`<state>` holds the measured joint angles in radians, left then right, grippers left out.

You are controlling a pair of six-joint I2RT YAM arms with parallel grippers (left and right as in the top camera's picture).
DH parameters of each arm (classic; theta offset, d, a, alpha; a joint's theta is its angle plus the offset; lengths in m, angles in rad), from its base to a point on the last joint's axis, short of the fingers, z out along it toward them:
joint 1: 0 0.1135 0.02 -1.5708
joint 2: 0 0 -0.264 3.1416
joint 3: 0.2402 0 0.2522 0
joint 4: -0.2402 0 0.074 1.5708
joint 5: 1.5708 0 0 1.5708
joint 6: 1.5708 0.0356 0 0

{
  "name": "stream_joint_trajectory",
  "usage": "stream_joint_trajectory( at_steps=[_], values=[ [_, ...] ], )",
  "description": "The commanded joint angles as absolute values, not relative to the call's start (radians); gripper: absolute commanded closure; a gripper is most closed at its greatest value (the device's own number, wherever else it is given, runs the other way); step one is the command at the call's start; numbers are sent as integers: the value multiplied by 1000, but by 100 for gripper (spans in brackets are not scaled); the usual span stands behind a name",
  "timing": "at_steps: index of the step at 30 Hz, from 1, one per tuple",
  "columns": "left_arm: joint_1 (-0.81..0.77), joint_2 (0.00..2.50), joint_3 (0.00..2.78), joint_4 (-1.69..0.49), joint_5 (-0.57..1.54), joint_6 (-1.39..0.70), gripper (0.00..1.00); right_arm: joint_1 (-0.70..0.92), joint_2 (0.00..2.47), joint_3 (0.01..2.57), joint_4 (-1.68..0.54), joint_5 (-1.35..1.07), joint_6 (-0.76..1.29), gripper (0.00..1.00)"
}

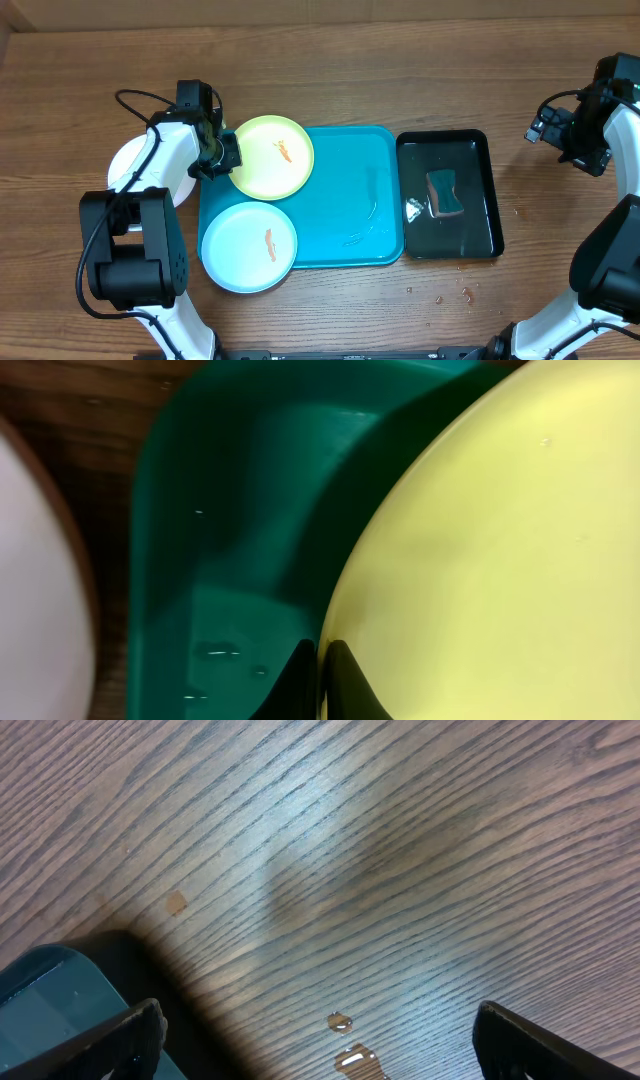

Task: Clean dirty plates on tray and stack at the side
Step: 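Slide the yellow plate right to the tray center with left gripper, then lower right gripper into the basin and grasp the green sponge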

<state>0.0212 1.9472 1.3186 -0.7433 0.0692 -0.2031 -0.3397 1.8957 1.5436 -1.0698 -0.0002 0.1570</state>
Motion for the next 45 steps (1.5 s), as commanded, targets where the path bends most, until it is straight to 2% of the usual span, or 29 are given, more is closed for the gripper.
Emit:
stream_joint_trajectory(
  at_steps=[1,6,27,45],
  values=[
    [6,1958,1308,-751,182,-210,96,-342,1875,1566,-1067,-2,157,0],
    [-33,1958,1308,-759,230,-210,96,-342,1875,1566,-1067,-1,157,0],
    [-301,1958,1308,-774,210,-308,96,-342,1875,1566,-1067,-1,157,0],
    [-314,1958,1308,-796,89,-318,96,-342,1875,1566,-1066,-1,157,0]
  ],
)
